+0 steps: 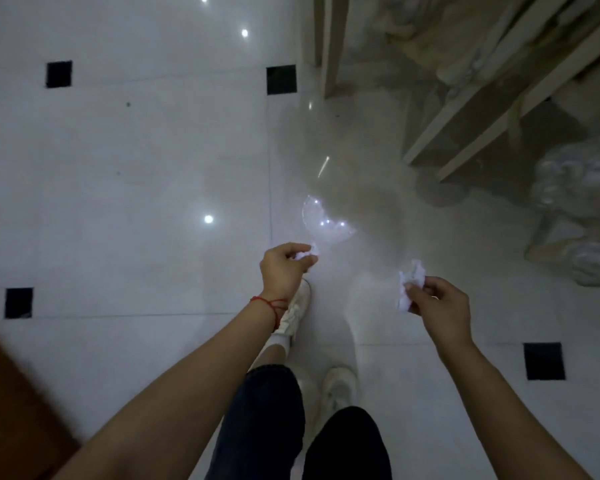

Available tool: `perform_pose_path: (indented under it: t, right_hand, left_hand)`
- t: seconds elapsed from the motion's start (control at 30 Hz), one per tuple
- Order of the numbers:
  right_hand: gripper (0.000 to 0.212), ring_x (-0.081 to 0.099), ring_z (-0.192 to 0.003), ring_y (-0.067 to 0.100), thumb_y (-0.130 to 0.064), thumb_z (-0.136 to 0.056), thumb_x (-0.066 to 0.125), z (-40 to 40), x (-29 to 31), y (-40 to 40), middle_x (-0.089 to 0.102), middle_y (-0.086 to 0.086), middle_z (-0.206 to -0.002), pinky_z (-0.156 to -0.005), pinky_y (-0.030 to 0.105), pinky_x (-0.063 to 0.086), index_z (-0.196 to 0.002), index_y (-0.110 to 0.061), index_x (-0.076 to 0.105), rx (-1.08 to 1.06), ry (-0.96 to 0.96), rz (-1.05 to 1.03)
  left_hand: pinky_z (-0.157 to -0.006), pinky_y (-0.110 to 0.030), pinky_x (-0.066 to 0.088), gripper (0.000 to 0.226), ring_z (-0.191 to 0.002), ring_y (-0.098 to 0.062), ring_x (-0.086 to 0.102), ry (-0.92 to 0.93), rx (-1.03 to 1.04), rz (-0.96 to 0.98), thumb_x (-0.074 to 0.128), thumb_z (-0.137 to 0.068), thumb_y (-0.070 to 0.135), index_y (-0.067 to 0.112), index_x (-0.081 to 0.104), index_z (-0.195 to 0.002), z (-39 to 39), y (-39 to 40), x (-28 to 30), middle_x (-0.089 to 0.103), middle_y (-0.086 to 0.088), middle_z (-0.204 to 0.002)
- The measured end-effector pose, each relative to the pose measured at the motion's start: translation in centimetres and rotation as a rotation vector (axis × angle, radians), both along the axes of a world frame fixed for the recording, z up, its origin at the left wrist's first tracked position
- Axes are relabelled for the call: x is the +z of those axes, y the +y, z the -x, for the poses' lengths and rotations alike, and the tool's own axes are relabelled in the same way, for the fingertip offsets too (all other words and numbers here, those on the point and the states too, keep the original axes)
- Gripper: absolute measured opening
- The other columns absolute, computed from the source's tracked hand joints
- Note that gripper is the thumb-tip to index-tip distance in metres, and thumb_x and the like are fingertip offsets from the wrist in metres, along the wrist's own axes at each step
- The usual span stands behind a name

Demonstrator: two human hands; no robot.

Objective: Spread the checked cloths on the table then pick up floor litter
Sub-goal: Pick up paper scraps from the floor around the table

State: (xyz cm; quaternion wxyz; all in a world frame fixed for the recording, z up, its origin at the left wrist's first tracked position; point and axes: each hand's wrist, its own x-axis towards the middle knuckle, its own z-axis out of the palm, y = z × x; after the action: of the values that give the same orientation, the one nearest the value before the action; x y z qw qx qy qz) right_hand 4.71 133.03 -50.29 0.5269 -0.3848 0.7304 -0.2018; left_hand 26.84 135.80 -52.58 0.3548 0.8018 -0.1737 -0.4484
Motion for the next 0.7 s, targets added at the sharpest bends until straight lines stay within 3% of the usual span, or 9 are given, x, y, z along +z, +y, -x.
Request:
perform_pose_path:
  t: [0.1, 0.17, 0.3, 0.4, 0.5, 0.7]
  right_hand:
    - [0.003, 0.057, -0.070, 0.023, -0.008, -0.081, 0.066, -0.8, 6.8, 1.6, 0.056, 0.006, -0.063, -0.080, 0.041, 0.056, -0.078, -0.010, 0.066, 0.015, 0.008, -0.004]
    - [0.012, 0.058, -0.072, 0.024, -0.009, -0.081, 0.066, -1.5, 11.5, 2.7, 0.057, 0.006, -0.063, -0.082, 0.041, 0.055, -0.072, -0.017, 0.064, 0.019, 0.003, -0.009]
    - [0.014, 0.060, -0.074, 0.025, -0.010, -0.082, 0.064, -3.3, 20.3, 5.3, 0.059, 0.009, -0.065, -0.080, 0.038, 0.055, -0.070, -0.017, 0.062, 0.042, -0.029, -0.008]
    - [0.019, 0.059, -0.070, 0.024, -0.009, -0.082, 0.064, -5.3, 25.3, 6.8, 0.059, 0.013, -0.070, -0.068, 0.027, 0.057, -0.066, -0.019, 0.061, 0.068, -0.047, -0.011]
    - [0.018, 0.059, -0.066, 0.021, -0.007, -0.083, 0.064, -7.8, 28.4, 7.7, 0.060, 0.014, -0.071, -0.054, 0.013, 0.055, -0.068, -0.017, 0.061, 0.093, -0.060, -0.031]
    - [0.007, 0.060, -0.062, 0.018, -0.005, -0.083, 0.062, -15.9, 31.2, 6.1, 0.063, 0.008, -0.064, -0.047, 0.007, 0.048, -0.077, -0.006, 0.064, 0.166, -0.012, -0.086]
  left_hand:
    - [-0.088, -0.045, 0.054, 0.019, -0.080, -0.023, 0.063, 0.041, 0.089, -0.043, 0.074, -0.071, 0.001, 0.006, 0.072, -0.089, -1.3, 4.3, 7.0, 0.067, -0.010, -0.083]
    - [-0.089, -0.048, 0.054, 0.018, -0.083, -0.025, 0.063, 0.063, 0.148, -0.041, 0.074, -0.072, 0.001, 0.007, 0.071, -0.089, -2.2, 7.0, 12.3, 0.066, -0.009, -0.082]
    - [-0.088, -0.042, 0.054, 0.023, -0.082, -0.022, 0.061, 0.064, 0.248, -0.014, 0.073, -0.073, -0.002, 0.000, 0.070, -0.095, -4.6, 11.8, 21.8, 0.066, -0.009, -0.082]
    - [-0.084, -0.039, 0.056, 0.023, -0.080, -0.024, 0.061, 0.059, 0.299, 0.002, 0.072, -0.073, -0.001, -0.001, 0.070, -0.096, -6.8, 15.2, 26.5, 0.066, -0.014, -0.086]
    - [-0.074, -0.030, 0.057, 0.022, -0.077, -0.023, 0.060, 0.034, 0.346, -0.009, 0.073, -0.073, 0.001, -0.001, 0.070, -0.095, -9.7, 18.5, 29.3, 0.067, -0.014, -0.084]
    - [-0.054, -0.010, 0.053, 0.009, -0.063, -0.018, 0.058, 0.059, 0.519, -0.045, 0.075, -0.074, 0.006, 0.003, 0.072, -0.083, -18.0, 22.1, 32.6, 0.066, -0.002, -0.061]
